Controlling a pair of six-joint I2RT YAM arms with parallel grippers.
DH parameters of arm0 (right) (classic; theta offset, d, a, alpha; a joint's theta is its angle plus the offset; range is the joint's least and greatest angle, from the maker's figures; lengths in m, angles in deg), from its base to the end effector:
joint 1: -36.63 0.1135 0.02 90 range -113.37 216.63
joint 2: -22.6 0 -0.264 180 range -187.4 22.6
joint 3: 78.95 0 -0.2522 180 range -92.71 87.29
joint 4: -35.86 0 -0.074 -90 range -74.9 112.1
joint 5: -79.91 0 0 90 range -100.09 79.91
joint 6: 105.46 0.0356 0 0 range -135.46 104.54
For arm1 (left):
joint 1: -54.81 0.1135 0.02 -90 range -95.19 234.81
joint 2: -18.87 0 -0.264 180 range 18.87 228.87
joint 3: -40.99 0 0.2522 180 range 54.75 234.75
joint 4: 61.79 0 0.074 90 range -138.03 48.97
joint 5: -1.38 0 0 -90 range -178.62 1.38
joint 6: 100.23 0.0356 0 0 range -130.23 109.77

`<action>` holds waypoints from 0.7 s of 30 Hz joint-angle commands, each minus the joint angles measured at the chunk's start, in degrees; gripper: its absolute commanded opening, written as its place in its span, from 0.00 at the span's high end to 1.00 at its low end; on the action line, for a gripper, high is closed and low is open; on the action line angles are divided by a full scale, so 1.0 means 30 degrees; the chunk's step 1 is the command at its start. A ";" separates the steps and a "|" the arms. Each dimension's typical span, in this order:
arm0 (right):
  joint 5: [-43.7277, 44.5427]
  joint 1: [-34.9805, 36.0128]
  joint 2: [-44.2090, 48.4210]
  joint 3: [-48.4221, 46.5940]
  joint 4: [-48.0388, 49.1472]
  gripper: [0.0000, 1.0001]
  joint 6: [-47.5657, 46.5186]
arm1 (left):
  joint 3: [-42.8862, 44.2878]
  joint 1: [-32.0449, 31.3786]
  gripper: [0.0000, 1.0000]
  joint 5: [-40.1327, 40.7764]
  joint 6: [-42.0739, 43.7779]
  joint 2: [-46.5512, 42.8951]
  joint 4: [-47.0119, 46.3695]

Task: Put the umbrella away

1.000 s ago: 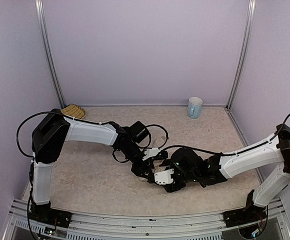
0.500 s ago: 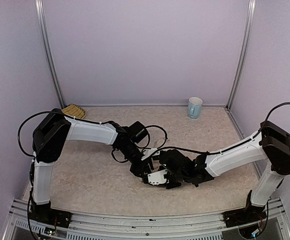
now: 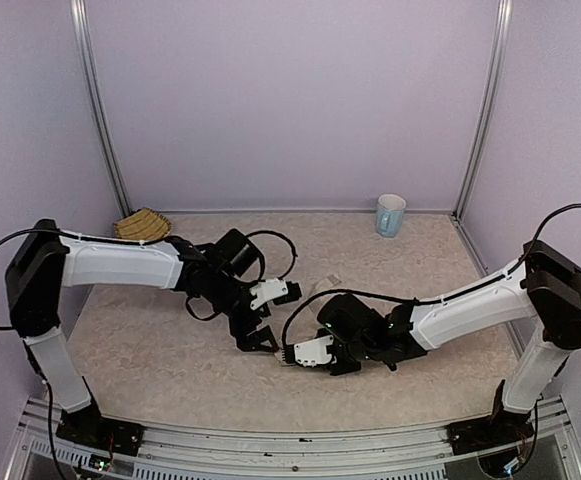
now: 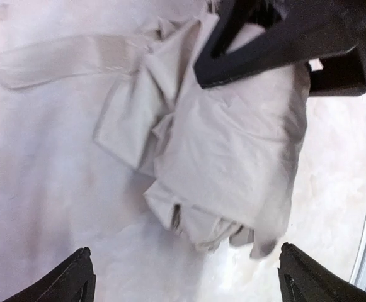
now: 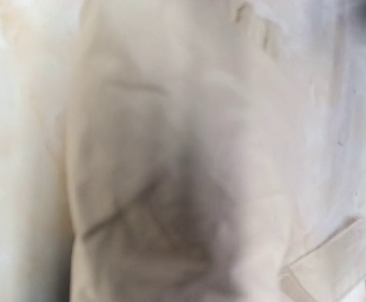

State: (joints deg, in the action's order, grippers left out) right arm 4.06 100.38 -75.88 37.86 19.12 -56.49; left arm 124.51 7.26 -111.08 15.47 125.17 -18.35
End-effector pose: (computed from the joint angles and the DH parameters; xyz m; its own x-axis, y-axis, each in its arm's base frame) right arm 0.1544 0.2935 0.1434 0.2642 -0.9034 -0.3376 -0.8347 -0.0389 -0.5493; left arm 0.2395 -0.2820 0.1714 -0.2157 0.8296 -0.5149 0.9760 0.1668 -0.1402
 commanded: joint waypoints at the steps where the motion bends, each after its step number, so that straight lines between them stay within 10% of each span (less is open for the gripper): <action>1: -0.0922 -0.0214 -0.0272 0.0554 -0.2324 1.00 0.0614 | -0.2082 0.0290 0.01 0.4669 -0.1757 -0.6035 -0.5510; 9: -0.5419 -0.0538 0.0000 -0.0252 -0.4048 1.00 0.1409 | -1.4048 0.0384 0.01 0.3722 -0.6907 -1.4121 -2.7628; 15: -1.1183 -0.2002 -0.2028 -0.2402 -0.8200 1.00 0.3187 | -1.4781 -0.3074 0.38 0.5274 -0.0985 -1.5526 -2.1545; 21: -1.4260 -0.2986 -0.4375 -0.3900 -1.0912 0.97 0.3679 | -1.5283 -0.6559 0.42 0.6786 0.2591 -1.4371 -1.7378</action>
State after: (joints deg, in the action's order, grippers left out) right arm -27.11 92.18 -81.73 26.02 1.56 -48.12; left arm 79.70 -7.95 -94.97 13.87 79.30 -79.05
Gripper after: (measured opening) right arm 0.346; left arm 0.580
